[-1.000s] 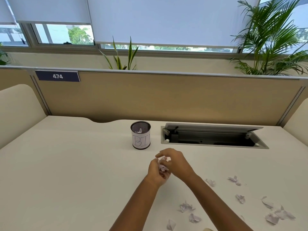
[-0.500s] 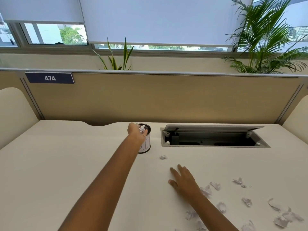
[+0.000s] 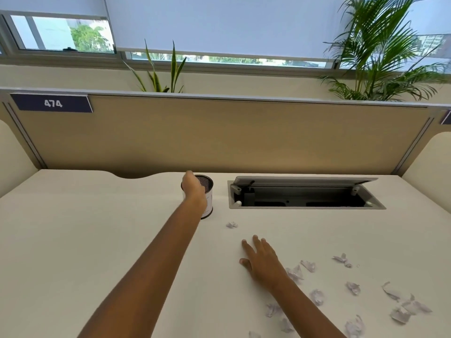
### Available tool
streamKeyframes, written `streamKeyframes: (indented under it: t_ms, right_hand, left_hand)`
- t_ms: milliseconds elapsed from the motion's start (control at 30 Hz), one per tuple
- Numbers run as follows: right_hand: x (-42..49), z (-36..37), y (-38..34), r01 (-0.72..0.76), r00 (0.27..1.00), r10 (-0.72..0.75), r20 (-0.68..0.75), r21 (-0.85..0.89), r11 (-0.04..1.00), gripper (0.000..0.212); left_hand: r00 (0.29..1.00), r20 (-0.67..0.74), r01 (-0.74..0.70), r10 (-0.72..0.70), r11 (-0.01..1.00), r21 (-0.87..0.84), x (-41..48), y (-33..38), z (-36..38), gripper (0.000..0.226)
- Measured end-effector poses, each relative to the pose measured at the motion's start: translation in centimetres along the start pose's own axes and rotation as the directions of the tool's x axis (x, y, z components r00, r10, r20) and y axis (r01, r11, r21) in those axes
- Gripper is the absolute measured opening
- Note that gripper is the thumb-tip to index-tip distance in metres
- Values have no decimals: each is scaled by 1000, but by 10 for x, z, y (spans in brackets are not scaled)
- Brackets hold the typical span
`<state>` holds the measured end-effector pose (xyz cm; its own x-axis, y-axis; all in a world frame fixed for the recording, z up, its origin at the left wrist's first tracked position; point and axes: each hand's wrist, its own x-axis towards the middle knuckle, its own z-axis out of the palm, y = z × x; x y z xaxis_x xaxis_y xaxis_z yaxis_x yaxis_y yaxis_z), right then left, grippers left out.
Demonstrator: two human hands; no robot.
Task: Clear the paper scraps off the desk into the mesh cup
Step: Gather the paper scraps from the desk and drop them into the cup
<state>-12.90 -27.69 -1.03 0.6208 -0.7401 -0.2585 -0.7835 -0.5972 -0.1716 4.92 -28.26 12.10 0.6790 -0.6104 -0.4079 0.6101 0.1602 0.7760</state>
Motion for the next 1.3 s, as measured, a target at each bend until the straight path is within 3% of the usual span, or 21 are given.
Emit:
streamKeyframes:
  t_ms: [67,133,200,267,367,433,500,633,733,800,867,933,1000,1067,1100,1167,1233,1300]
  right_hand:
    - [-3,-9,4,23,1000,-23,2,61,998,49]
    - [-8,-18,14,44,998,-39,-47,117,992,41]
    - [-15,-23,29,18,992,-2,-127,126,992,37]
    - [-26,-22,46,-70,986,86,-140,116,991,43]
    - [-43,-20,65,-198,977,210,-37,203,959,49]
    - [-51,-19,70,-211,976,218,5,274,938,49]
    - [-57,-18,72,-179,982,187,1,298,938,47]
    - [-68,-16,66,-134,990,139,5,298,945,42]
    - [-77,-11,57,-112,993,119,-18,226,968,41]
    - [-81,-4,51,-107,988,122,-96,148,983,39]
    - [-83,3,47,-107,975,120,-188,76,991,32]
    - [-82,5,44,-105,962,117,-245,62,993,28]
    - [-79,0,40,-95,952,122,-282,108,990,26]
    - [-75,-12,33,-74,937,144,-319,221,972,25]
    - [-73,-20,28,-52,931,151,-334,286,957,25]
    - [-69,-37,9,-3,924,152,-350,392,920,26]
    - [-64,-48,-13,50,931,119,-346,442,896,26]
    - [-60,-53,-31,83,938,78,-336,440,894,26]
  left_hand:
    - [992,92,-94,85,991,94,-10,-27,-9,29]
    - [971,189,-196,142,932,304,-22,-55,-22,26]
    - [944,275,-319,181,707,631,-25,-83,-33,29]
    - [917,364,-398,163,436,807,-21,-103,-44,41]
    - [867,491,-499,89,134,856,-10,-116,-48,56]
    - [833,552,-550,14,-80,832,-3,-118,-46,63]
    - [809,584,-582,-64,-230,780,3,-120,-42,67]
    - [809,568,-586,-152,-296,754,9,-128,-43,56]
    - [767,641,-596,6,-362,717,-2,-141,-55,42]
    - [738,668,-601,98,-356,716,-15,-148,-62,34]
    - [723,677,-626,138,-282,727,-26,-153,-68,31]
    - [745,650,-642,149,-101,760,-39,-153,-69,30]
    - [812,574,-584,108,181,792,-53,-149,-67,28]
    - [903,428,-358,-27,502,787,-68,-144,-62,28]
    - [931,340,-174,-135,656,735,-73,-140,-58,29]
    - [896,237,238,-375,857,457,-82,-132,-54,29]
    - [825,244,486,-510,860,156,-85,-126,-55,32]
    - [788,273,566,-552,824,32,-87,-120,-58,36]
